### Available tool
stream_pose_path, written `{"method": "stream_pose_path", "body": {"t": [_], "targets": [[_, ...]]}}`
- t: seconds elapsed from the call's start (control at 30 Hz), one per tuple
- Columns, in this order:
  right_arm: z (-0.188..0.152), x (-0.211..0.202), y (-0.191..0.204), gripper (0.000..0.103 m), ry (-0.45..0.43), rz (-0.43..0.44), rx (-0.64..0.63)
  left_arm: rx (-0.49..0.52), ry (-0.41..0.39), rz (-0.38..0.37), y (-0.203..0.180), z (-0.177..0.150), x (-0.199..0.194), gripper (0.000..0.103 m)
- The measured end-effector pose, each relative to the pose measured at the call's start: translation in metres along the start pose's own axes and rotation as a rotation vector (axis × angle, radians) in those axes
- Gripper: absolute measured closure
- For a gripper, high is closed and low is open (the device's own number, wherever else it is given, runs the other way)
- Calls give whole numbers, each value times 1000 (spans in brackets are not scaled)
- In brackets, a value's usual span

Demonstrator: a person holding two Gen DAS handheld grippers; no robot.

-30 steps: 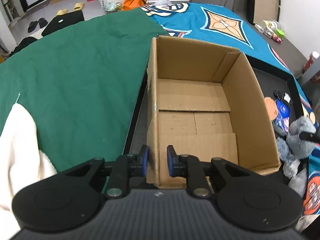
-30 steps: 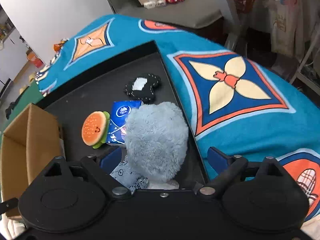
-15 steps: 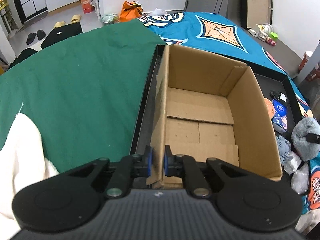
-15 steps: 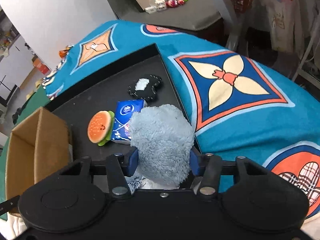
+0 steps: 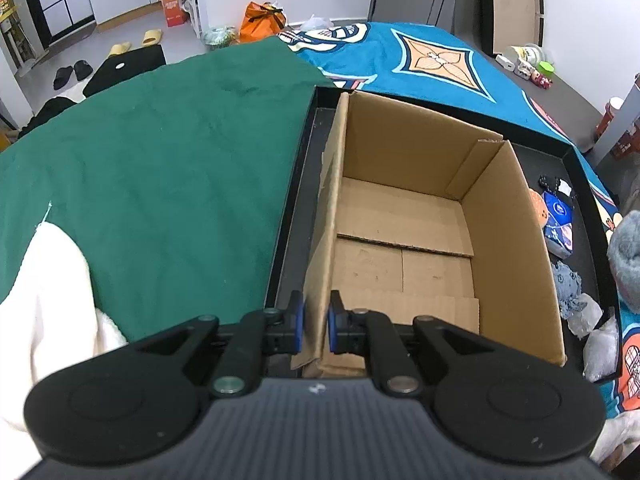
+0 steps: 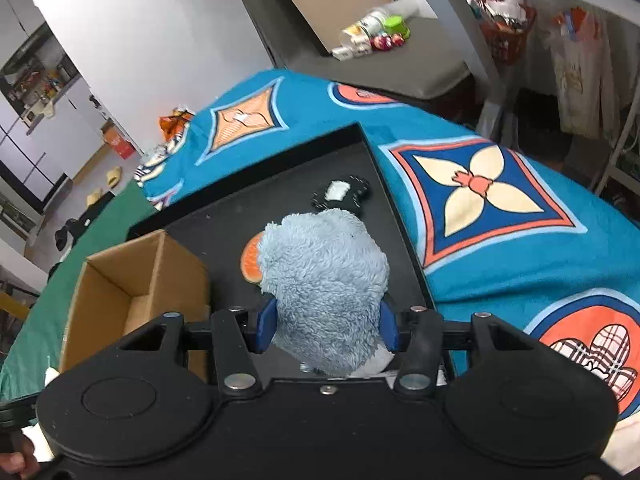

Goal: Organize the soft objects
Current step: 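Carry the grey plush ball with the right gripper into the cardboard box and release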

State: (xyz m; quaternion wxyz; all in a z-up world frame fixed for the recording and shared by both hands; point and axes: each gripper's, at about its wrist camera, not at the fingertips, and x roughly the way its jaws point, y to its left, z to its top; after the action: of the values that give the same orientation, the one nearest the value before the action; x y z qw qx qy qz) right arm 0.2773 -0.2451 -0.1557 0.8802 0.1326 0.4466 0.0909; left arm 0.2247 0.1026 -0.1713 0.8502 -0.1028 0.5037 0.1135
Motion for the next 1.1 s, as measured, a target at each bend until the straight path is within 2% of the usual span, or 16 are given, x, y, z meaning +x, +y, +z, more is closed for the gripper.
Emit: {"method": "stream_pose_path", "body": {"t": [0.27, 0.63, 1.1], "targets": [[3, -13, 12, 54, -22, 36, 1, 8, -17, 20, -1, -4, -6, 92], [-4, -11, 42, 54, -35, 85, -81, -7, -33, 22, 2, -5, -6, 95], [-9, -11, 91, 54, -57, 144, -231, -66, -54, -36, 16, -7, -4, 94]]}}
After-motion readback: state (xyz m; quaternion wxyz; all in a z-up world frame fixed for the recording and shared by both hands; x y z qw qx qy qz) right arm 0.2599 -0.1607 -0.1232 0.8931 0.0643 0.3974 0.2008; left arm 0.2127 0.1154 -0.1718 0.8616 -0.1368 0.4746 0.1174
